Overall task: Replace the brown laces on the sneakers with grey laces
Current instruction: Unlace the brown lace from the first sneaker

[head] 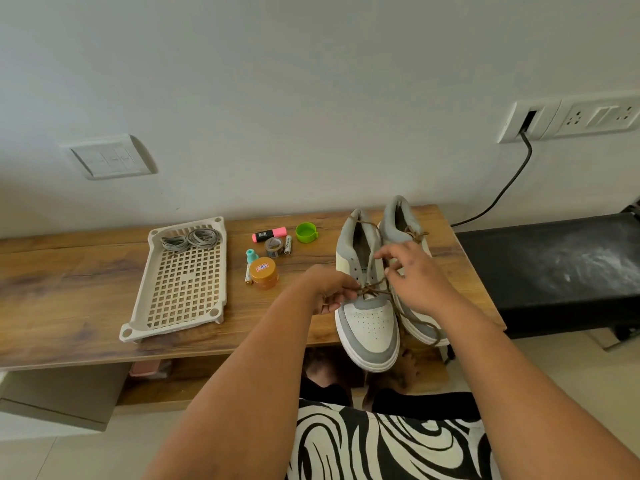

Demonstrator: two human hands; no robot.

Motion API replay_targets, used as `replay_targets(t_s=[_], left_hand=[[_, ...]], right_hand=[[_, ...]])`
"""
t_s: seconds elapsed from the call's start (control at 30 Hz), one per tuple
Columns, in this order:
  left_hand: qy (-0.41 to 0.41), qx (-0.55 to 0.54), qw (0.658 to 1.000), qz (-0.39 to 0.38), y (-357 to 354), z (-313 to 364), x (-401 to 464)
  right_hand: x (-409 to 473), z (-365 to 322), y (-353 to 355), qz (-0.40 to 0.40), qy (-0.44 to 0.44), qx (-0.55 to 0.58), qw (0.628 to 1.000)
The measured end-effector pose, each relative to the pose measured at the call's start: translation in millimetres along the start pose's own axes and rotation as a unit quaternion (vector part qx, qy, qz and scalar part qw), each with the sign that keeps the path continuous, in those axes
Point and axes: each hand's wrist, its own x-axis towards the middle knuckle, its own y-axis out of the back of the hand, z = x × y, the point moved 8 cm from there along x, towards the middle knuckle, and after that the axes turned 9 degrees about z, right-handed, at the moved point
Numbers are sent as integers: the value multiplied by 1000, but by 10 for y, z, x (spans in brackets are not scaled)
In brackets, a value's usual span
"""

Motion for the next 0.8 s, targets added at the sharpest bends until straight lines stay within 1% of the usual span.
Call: replay_targets(t_s=[0.07,0.13,0.23,0.37,0.4,0.43,0.53,0.6,0.7,0.77,0.8], left_hand=[[2,-12,1000,4,-26,3,-5],[6,-19,1000,3,-63,3,-28],[4,-33,999,-9,-103,8,-49],[16,-106,990,-90,-128,84,-114],[17,-116,988,-97,-118,100,-120],[12,-106,991,-86,-96,99,-106],[-12,-20,999,-28,-47,17,-35],[-32,11,999,-24,-79,-8,1],[-91,34,995,-36,-97,84,3],[-131,15,989,-72,-94,170,-26],[-142,-10,985,-98,-96,207,-59]], right_hand=[[-31,-8,-171,-49,24,-5,999],[-34,43,-302,-65,23,-20,997],[-12,74,-403,-63,18,-26,997],[3,69,-399,-56,2,-6,998],[6,82,-383,-53,-3,4,999],[9,98,-363,-51,-9,12,999],[16,136,-317,-52,-15,22,998],[13,134,-310,-56,-16,23,998],[7,134,-321,-62,-13,20,998],[7,135,-315,-62,-15,22,998],[9,138,-311,-61,-15,21,998]])
